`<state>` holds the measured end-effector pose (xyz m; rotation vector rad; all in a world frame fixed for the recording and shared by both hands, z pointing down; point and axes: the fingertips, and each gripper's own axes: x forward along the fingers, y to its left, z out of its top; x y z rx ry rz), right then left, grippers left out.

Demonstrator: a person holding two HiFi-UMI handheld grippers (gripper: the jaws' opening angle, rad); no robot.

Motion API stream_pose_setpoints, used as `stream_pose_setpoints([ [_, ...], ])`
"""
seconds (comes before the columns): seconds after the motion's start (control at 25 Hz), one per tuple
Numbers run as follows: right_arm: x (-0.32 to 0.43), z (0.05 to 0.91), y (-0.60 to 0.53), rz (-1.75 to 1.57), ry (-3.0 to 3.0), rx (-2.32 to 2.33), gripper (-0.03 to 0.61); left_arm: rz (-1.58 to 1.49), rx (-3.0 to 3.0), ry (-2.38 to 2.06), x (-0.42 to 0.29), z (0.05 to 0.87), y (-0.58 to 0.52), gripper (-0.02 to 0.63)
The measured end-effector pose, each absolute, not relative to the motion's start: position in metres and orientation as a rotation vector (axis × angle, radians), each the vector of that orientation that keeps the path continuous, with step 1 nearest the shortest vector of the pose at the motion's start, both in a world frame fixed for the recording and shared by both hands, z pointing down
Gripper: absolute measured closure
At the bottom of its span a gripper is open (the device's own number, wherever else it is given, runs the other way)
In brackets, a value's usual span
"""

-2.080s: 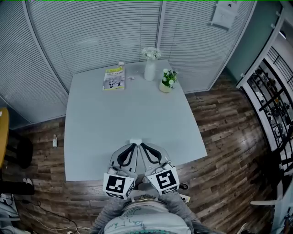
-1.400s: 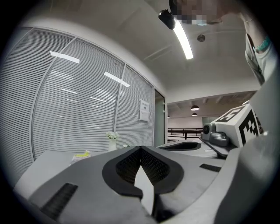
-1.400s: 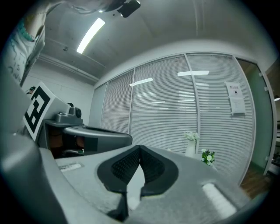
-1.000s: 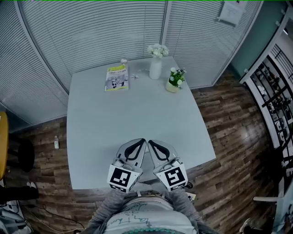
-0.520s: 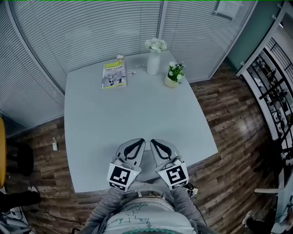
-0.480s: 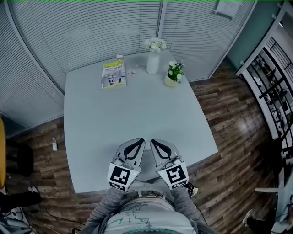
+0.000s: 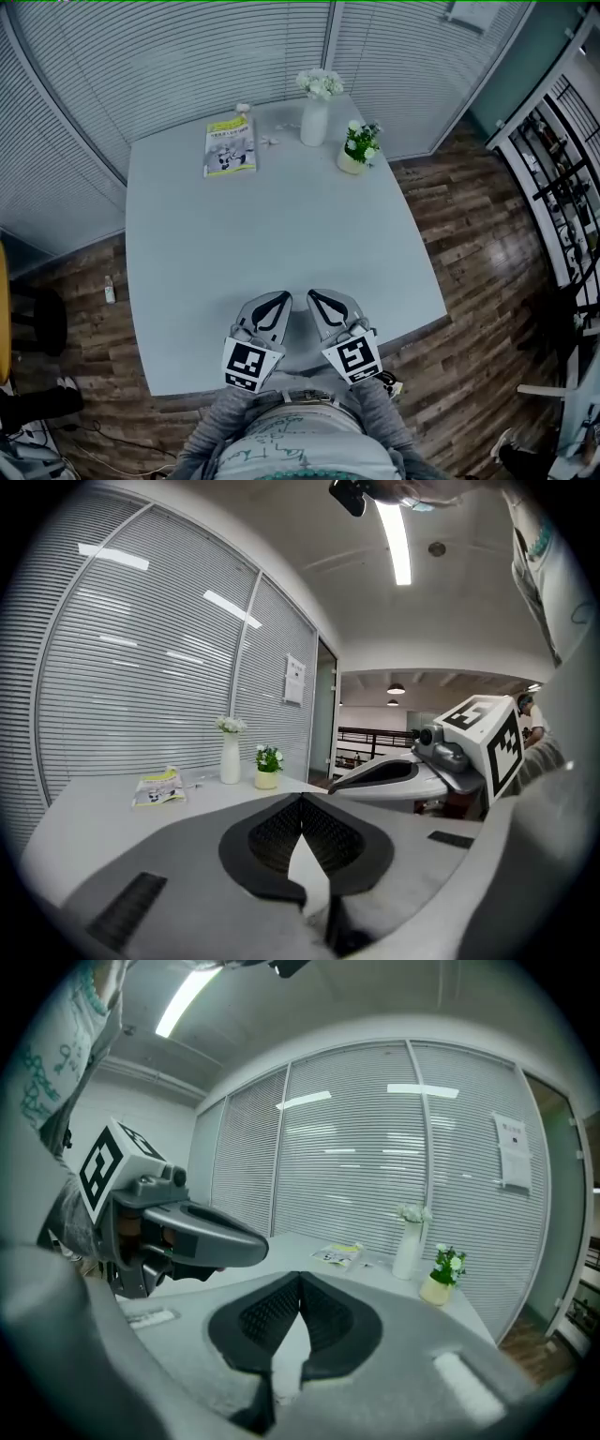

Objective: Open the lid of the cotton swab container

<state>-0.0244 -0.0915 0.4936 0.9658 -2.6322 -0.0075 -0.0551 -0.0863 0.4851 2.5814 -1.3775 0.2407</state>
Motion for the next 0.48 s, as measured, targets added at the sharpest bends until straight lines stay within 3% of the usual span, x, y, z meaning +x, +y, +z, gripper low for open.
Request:
stream_pose_setpoints([
  [0.48, -0.014, 0.557, -0.091, 0.076, -2.54, 0.904, 0.577, 0.45, 2.529, -1.319, -0.055, 0.549, -0.08, 0.615],
])
